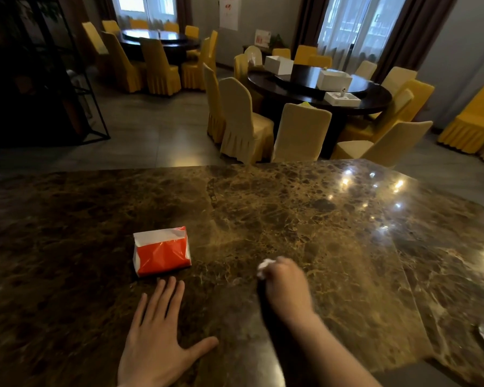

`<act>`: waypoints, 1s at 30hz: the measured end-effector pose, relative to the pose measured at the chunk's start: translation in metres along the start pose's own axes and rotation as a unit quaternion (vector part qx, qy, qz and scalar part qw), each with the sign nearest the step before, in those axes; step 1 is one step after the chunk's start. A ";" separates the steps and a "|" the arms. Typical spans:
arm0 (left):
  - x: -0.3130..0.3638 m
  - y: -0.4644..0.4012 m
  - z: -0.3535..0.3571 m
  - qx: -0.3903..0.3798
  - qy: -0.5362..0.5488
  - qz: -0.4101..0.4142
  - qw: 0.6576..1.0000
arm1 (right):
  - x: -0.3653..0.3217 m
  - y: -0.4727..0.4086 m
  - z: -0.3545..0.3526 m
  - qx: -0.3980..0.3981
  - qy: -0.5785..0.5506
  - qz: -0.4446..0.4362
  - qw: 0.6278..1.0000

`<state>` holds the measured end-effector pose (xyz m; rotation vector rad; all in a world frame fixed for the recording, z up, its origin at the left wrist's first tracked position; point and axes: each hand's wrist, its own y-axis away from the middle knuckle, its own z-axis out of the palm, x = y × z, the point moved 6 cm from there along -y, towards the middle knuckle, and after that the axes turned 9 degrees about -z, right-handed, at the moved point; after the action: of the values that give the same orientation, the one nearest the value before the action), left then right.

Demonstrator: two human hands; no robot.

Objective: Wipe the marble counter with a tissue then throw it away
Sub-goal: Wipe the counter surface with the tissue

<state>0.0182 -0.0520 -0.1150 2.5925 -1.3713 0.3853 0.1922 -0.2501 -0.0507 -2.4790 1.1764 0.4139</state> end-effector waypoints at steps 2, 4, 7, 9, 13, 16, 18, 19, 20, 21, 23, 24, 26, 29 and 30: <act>-0.001 0.000 0.001 -0.002 -0.004 0.002 1.000 | 0.040 -0.003 -0.018 0.034 0.002 0.094 0.995; -0.001 -0.001 0.002 -0.003 -0.010 -0.001 1.000 | 0.043 -0.002 -0.019 0.051 0.000 0.138 0.989; -0.002 0.000 0.002 0.008 -0.010 0.005 1.000 | -0.012 0.008 0.009 0.035 -0.035 0.067 0.997; -0.003 0.000 0.002 0.004 -0.022 0.002 1.000 | -0.060 0.023 0.035 -0.025 -0.058 -0.025 0.998; -0.001 0.000 0.002 0.005 -0.026 0.007 1.000 | -0.060 0.030 0.030 -0.052 -0.051 -0.106 0.992; -0.001 0.001 0.001 0.005 -0.024 0.006 1.000 | 0.004 0.024 -0.003 -0.002 0.005 0.018 1.000; -0.001 0.001 0.001 0.008 -0.027 0.007 1.000 | 0.044 0.026 -0.025 0.046 0.023 0.107 0.993; -0.001 0.001 0.002 0.006 -0.033 0.008 0.999 | 0.052 0.030 -0.029 0.056 0.035 0.135 0.989; 0.000 0.001 0.003 0.005 -0.040 0.008 0.999 | 0.052 0.032 -0.028 0.060 0.046 0.147 0.986; 0.000 0.001 0.003 0.006 -0.044 0.007 0.999 | 0.042 0.032 -0.022 0.062 0.050 0.143 0.987; -0.001 0.001 0.003 0.011 -0.047 0.008 0.999 | 0.006 0.032 -0.005 0.063 0.026 0.095 0.993; -0.002 0.001 0.004 0.009 -0.050 0.009 0.999 | -0.017 0.032 0.007 0.054 0.004 0.057 0.997; -0.003 0.002 0.006 0.004 -0.062 0.007 0.998 | -0.064 0.042 0.031 0.005 -0.027 -0.030 0.999; -0.002 0.002 0.006 0.003 -0.068 0.005 0.998 | -0.083 0.053 0.040 -0.043 -0.033 -0.136 0.989; -0.002 0.002 0.005 0.004 -0.063 0.006 0.998 | -0.070 0.050 0.033 -0.037 -0.018 -0.132 0.990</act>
<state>0.0159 -0.0533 -0.1202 2.6571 -1.4265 0.2329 0.1065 -0.2177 -0.0613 -2.6337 0.8169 0.4311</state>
